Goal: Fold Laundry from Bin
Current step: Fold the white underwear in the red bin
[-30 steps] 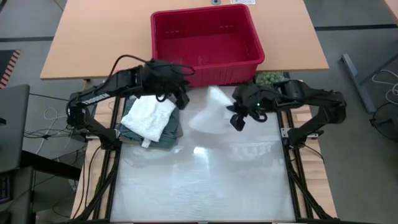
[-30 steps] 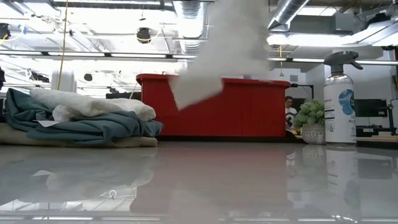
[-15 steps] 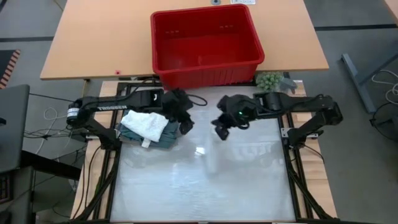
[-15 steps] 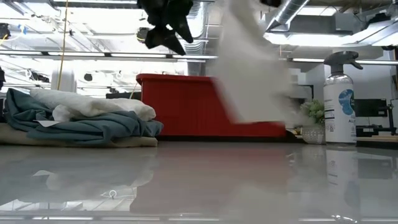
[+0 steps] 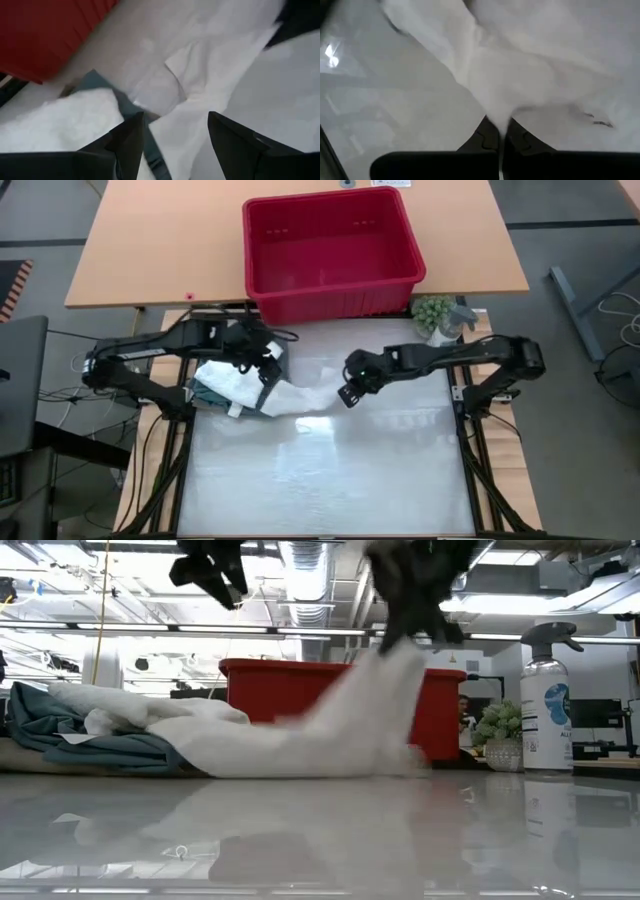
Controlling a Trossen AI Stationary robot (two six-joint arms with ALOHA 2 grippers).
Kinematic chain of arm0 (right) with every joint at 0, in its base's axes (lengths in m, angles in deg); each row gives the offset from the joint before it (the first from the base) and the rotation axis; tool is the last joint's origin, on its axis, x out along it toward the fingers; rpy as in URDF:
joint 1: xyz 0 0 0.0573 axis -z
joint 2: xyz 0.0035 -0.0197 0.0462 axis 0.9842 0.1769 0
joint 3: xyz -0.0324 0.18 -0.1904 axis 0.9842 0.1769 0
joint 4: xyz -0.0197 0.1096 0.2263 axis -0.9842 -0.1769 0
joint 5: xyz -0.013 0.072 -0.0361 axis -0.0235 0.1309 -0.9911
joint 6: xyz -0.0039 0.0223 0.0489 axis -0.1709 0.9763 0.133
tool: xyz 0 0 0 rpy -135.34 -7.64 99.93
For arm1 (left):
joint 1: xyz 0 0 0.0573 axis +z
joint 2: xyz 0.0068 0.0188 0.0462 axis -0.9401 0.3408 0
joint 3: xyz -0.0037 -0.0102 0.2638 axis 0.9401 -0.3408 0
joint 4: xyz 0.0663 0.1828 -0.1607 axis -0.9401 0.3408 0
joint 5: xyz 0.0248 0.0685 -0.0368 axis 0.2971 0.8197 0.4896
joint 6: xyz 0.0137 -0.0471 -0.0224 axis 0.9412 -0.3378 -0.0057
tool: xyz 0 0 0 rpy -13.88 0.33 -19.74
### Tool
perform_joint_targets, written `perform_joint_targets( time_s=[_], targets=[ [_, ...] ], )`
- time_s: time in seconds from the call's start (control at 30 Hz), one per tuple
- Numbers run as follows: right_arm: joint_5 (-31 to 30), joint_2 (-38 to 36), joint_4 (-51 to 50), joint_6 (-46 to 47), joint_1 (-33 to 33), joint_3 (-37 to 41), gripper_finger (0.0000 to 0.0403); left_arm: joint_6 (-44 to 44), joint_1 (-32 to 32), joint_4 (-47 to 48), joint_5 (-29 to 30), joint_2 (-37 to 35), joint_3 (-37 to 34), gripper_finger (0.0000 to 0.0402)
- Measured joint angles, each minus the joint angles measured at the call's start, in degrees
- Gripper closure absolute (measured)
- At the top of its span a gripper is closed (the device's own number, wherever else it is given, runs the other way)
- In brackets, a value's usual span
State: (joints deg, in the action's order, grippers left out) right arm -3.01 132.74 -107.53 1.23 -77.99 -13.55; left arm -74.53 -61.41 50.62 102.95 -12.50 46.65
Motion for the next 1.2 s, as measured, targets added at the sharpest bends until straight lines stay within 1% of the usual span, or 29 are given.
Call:
perform_joint_targets(
  time_s=[0.1,0.17,0.27,0.33,0.43,0.5,0.6,0.7,0.8,0.9,1.03,1.1,1.2],
  targets=[
    [3.6,-0.1,3.4,4.1,1.0,6.7,0.0384,-0.2,0.0,-1.3,-1.2,-0.9,0.0,0.0196],
    [6.6,-0.1,3.2,6.5,2.0,10.2,0.0384,-0.6,0.1,-2.7,-4.8,-1.0,0.0,0.0196],
    [10.4,-0.1,3.0,9.7,2.1,13.4,0.0384,-2.9,-0.6,-3.9,-12.6,-1.1,0.0,0.0196],
    [10.6,-0.6,2.3,10.4,0.9,14.1,0.0384,-4.4,-2.4,-6.4,-13.5,-1.1,-0.6,0.0196],
    [10.5,-0.7,1.6,10.7,-0.8,14.0,0.0384,-4.8,-7.2,-10.7,-8.4,-1.1,-3.9,0.0196],
    [9.8,-0.6,1.2,10.9,-1.3,14.1,0.0384,-2.1,-10.6,-10.5,-3.6,-1.1,-6.7,0.0196],
    [8.8,-0.6,2.3,11.5,-1.2,14.1,0.0384,-1.9,-15.0,-12.3,3.1,-1.2,-13.0,0.0196],
    [8.8,-0.7,4.5,12.1,-0.8,14.1,0.0384,-7.5,-18.4,-16.7,5.4,-1.0,-20.2,0.0196],
    [10.9,-2.3,7.2,12.8,-1.3,14.1,0.0384,-16.6,-20.8,-19.5,6.0,-1.0,-24.3,0.0196],
    [13.0,-6.3,13.0,14.0,-1.5,14.0,0.0384,-22.0,-22.8,-21.8,6.6,-1.1,-25.0,0.0196],
    [13.2,-11.6,19.4,15.2,-0.5,14.0,0.0384,-22.2,-24.2,-29.0,7.2,-1.5,-23.9,0.0196],
    [12.8,-13.7,22.3,15.4,0.8,14.0,0.0384,-20.6,-24.7,-32.0,10.0,-1.5,-23.8,0.0196],
    [10.9,-16.0,25.9,17.1,3.2,14.0,0.0384,-15.5,-24.9,-37.0,16.3,-1.3,-23.8,0.0196]
  ],
)
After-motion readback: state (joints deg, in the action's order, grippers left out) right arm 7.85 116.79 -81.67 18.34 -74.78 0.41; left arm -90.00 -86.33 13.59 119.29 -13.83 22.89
